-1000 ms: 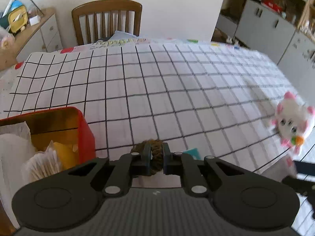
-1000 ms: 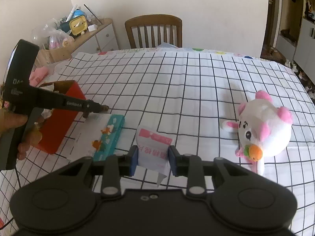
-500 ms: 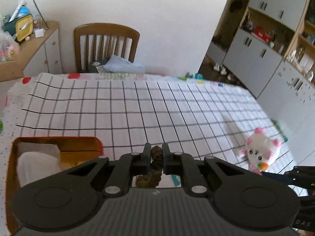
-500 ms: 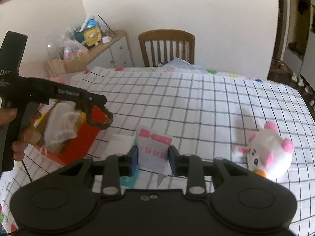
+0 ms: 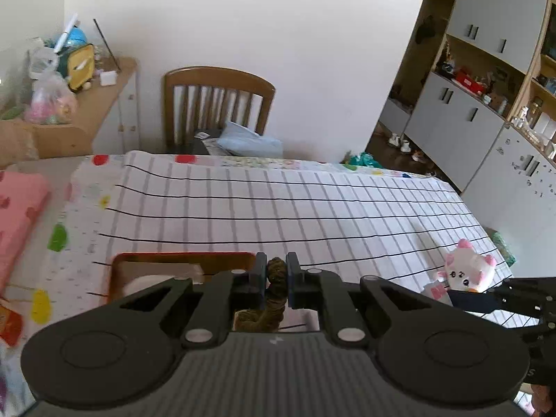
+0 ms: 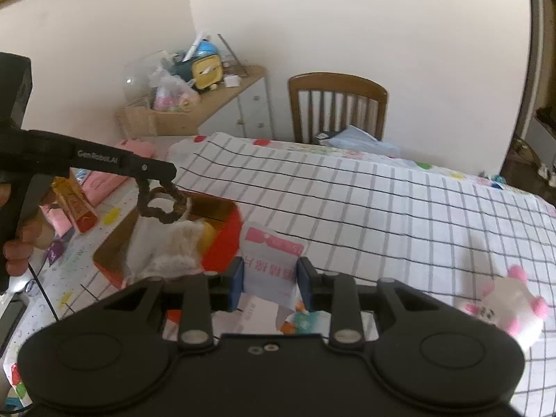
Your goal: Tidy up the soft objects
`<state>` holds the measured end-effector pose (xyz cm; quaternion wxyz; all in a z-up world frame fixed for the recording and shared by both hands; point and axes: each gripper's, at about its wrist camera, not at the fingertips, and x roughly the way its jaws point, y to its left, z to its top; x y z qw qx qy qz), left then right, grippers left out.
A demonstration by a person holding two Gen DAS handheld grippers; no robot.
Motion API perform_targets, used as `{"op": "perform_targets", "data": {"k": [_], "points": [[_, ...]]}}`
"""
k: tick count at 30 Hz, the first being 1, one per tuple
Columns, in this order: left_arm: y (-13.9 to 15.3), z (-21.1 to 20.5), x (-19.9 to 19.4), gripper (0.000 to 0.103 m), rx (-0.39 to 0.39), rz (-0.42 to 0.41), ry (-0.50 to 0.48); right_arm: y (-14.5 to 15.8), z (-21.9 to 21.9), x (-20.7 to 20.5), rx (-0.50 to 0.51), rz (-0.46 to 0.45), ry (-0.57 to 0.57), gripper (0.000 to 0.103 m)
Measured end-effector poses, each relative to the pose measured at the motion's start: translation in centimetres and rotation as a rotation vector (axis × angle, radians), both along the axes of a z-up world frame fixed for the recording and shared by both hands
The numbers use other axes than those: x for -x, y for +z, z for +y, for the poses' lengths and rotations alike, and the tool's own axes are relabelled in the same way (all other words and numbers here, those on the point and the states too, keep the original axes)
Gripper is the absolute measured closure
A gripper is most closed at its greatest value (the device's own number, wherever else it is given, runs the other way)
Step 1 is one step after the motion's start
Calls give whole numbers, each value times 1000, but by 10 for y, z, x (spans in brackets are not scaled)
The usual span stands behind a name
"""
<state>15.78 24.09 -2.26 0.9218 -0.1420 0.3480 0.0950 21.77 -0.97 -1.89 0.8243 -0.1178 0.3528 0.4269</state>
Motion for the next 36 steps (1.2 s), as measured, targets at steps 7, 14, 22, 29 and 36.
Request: {"op": "perform_targets", "data": {"k": [7, 14, 22, 29, 36], "points": [[-3, 31, 26, 92, -21, 17, 36, -4, 49, 16, 22, -4, 69, 72], [-31, 62, 38, 92, -28, 85, 75, -23, 102, 23, 72, 18, 111, 72], [-69, 80, 36, 92, -11, 160, 98, -47, 145, 22, 126, 21, 123, 73], [-96, 77, 34, 92, 32, 212, 65, -63, 159, 24, 161, 24, 139, 74], [-109, 67, 33, 92, 31, 235, 43, -65, 159, 25, 166, 30, 151, 72]]}}
